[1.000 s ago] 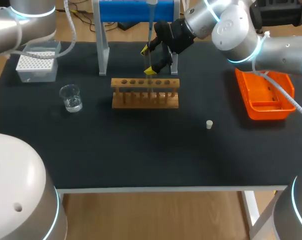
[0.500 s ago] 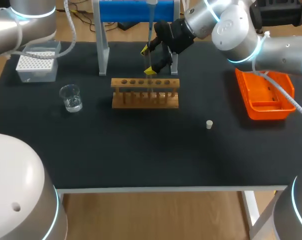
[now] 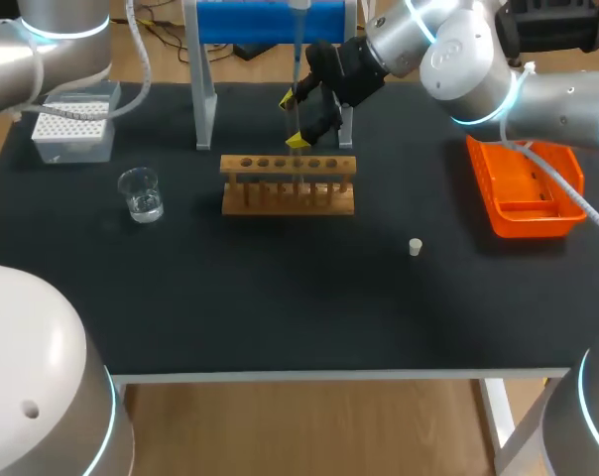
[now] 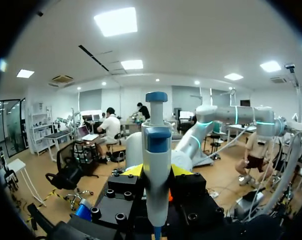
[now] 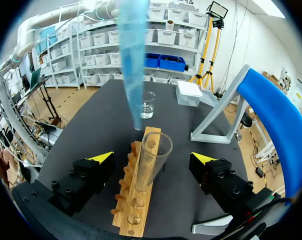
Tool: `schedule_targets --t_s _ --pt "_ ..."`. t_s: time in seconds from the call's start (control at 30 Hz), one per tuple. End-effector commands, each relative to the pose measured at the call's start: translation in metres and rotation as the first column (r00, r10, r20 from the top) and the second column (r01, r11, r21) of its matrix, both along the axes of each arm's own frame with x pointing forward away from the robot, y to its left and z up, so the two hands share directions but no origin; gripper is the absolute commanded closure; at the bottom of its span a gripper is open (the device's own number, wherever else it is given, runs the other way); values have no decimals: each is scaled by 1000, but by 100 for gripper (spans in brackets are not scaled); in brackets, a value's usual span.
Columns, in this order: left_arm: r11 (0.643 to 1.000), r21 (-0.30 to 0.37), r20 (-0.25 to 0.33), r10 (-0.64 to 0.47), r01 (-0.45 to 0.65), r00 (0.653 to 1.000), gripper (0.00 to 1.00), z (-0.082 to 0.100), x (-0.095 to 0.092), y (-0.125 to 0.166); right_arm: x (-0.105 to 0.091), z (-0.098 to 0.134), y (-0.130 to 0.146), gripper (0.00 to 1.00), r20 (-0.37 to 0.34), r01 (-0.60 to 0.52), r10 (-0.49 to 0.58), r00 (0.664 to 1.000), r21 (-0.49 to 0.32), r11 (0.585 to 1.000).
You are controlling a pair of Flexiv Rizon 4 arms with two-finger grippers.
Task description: Invert the test tube, pick up the pipette, mount the tip to pipette, aspirate from beaker and dispense into the tube, eject the tip, return the pipette, and cap with the stopper.
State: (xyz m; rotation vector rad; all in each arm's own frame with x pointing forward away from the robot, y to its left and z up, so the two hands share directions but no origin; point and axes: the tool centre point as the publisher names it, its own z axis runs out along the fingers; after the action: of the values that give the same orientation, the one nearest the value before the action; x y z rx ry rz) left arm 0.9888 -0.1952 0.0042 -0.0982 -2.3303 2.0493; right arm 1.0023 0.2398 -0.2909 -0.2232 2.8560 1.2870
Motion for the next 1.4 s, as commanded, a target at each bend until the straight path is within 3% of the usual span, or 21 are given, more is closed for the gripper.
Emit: schedule_targets --t_s 0.03,1.4 --pt "999 -27 3 21 -21 1000 100 1 -4 5 0 1 -1 0 -2 -1 1 1000 -5 1000" --pt "998 -62 -26 3 -5 1000 100 -19 18 -4 0 1 -1 0 -2 -1 1 1000 -5 1000"
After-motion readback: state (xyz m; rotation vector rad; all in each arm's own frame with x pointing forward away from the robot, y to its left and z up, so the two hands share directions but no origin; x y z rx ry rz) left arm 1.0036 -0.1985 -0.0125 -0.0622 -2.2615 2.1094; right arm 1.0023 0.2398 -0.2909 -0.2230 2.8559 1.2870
